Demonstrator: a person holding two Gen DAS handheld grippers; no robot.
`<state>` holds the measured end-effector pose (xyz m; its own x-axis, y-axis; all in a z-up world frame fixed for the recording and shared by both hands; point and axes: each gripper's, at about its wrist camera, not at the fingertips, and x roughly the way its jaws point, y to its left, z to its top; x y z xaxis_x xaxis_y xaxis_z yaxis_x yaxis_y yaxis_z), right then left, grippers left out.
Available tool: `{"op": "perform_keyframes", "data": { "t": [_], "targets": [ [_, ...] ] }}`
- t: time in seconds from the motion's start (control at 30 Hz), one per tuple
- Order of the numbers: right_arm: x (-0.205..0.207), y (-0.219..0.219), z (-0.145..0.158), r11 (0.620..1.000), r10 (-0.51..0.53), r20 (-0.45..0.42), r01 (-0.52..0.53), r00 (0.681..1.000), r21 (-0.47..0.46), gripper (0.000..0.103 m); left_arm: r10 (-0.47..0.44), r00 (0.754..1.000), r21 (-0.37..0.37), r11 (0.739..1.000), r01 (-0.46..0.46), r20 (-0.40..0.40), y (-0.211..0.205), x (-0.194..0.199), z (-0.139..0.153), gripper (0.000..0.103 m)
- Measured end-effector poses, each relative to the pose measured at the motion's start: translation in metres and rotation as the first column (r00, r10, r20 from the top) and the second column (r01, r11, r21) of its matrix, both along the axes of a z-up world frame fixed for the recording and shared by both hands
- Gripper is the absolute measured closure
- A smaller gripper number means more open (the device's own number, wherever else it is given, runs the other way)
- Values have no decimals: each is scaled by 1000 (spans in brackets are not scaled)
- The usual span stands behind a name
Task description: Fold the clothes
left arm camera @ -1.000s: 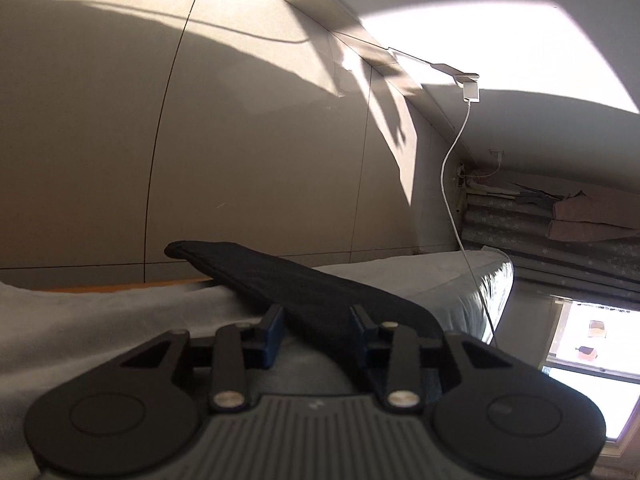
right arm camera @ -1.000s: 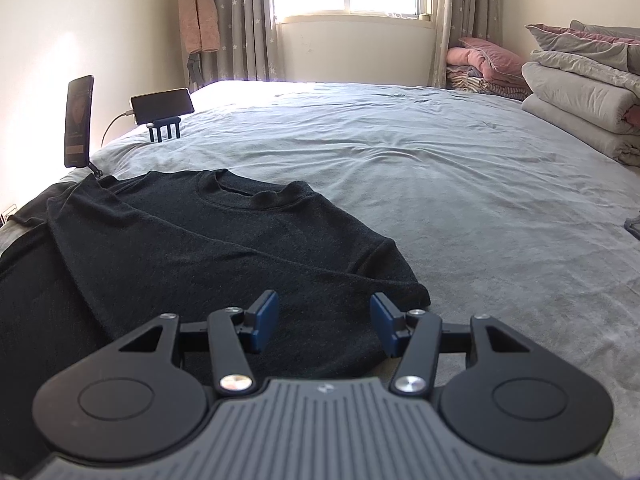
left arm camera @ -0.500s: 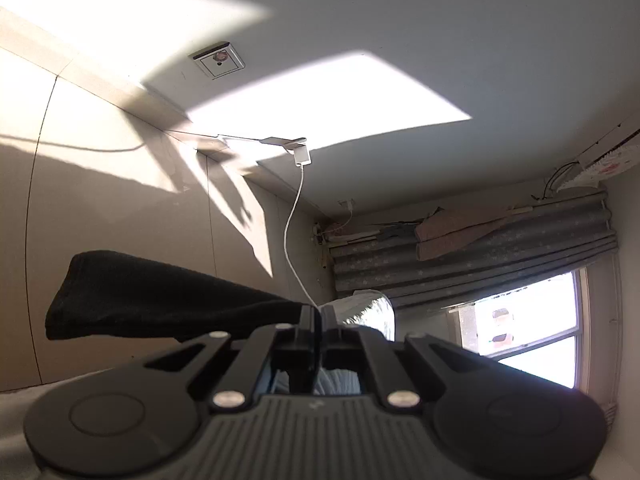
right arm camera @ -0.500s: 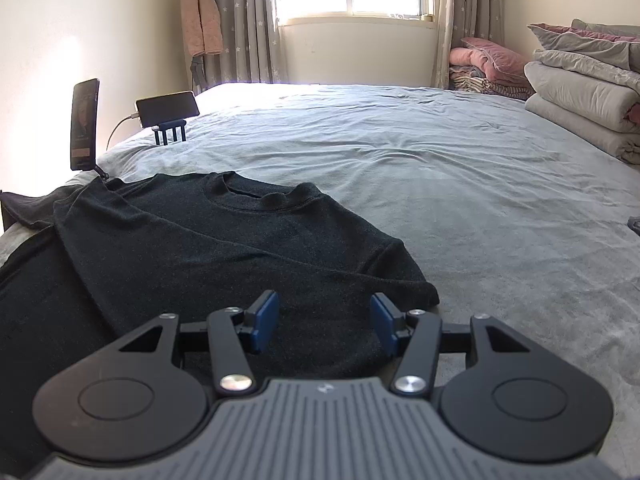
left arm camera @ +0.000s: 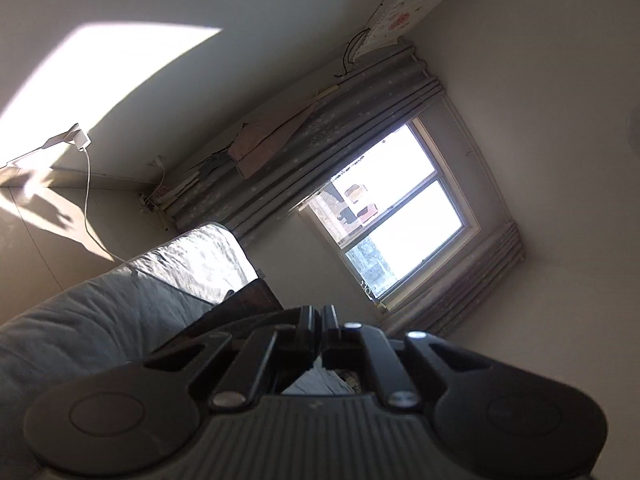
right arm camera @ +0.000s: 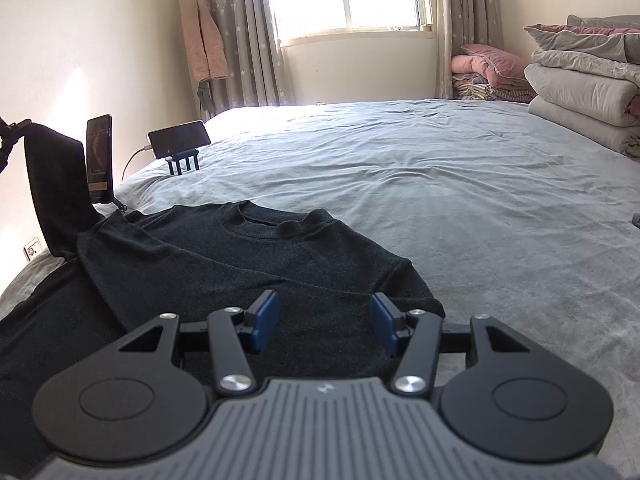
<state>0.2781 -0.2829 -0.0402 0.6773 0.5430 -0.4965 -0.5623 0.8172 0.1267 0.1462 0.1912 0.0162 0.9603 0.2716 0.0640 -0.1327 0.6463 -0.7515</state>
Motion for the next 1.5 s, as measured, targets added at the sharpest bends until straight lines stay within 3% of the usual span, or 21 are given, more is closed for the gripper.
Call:
{"op": "perform_keyframes", "data": {
  "t": [0.17,0.3,0.37,0.43,0.57,0.6,0.73,0.77,0.8,0.87,0.9,1.03,1.13,1.27,1.43,1.5],
  "targets": [
    [-2,-3,3,1000,4,-6,-4,1000,24,48,-173,981,91,979,180,-84,-50,29,-7,101],
    [-1,-4,3,999,7,-14,-7,1000,36,48,-299,934,95,942,321,-195,-78,48,-36,101],
    [-1,-3,2,999,12,-18,-11,1000,36,48,-377,883,85,906,414,-280,-89,54,-55,101],
    [-1,-2,1,999,17,-23,-17,1000,34,48,-429,814,73,868,492,-391,-103,58,-76,101],
    [-3,-1,-3,999,31,-32,-30,999,28,48,-430,648,37,816,577,-629,-117,64,-112,101],
    [-3,0,-4,999,34,-35,-33,999,27,48,-428,624,31,809,587,-654,-117,62,-119,101],
    [-5,2,-6,999,49,-45,-47,998,24,48,-458,608,11,793,610,-649,-108,52,-117,99],
    [-6,3,-7,998,52,-46,-51,998,22,48,-460,606,5,793,609,-649,-105,50,-114,91],
    [-7,4,-7,998,56,-47,-55,997,21,48,-456,608,8,796,605,-650,-103,44,-109,76],
    [-7,6,-7,998,63,-46,-63,997,20,48,-418,637,31,821,571,-648,-95,34,-101,52],
    [-7,6,-7,998,66,-46,-66,997,19,48,-395,655,38,838,544,-644,-89,30,-96,51],
    [-8,7,-8,997,72,-49,-71,996,20,48,-281,727,38,920,390,-627,-59,16,-83,51],
    [-9,7,-8,997,74,-50,-73,996,23,48,-207,751,25,958,286,-627,-41,15,-80,51],
    [-8,6,-7,997,76,-50,-74,996,27,48,-100,754,64,981,186,-649,-34,23,-79,51],
    [-7,4,-7,997,73,-52,-71,996,35,48,-42,751,106,983,148,-659,-34,38,-84,55],
    [-6,2,-6,997,70,-55,-67,996,43,48,-18,729,125,982,141,-684,-36,46,-85,80]
  ]
}}
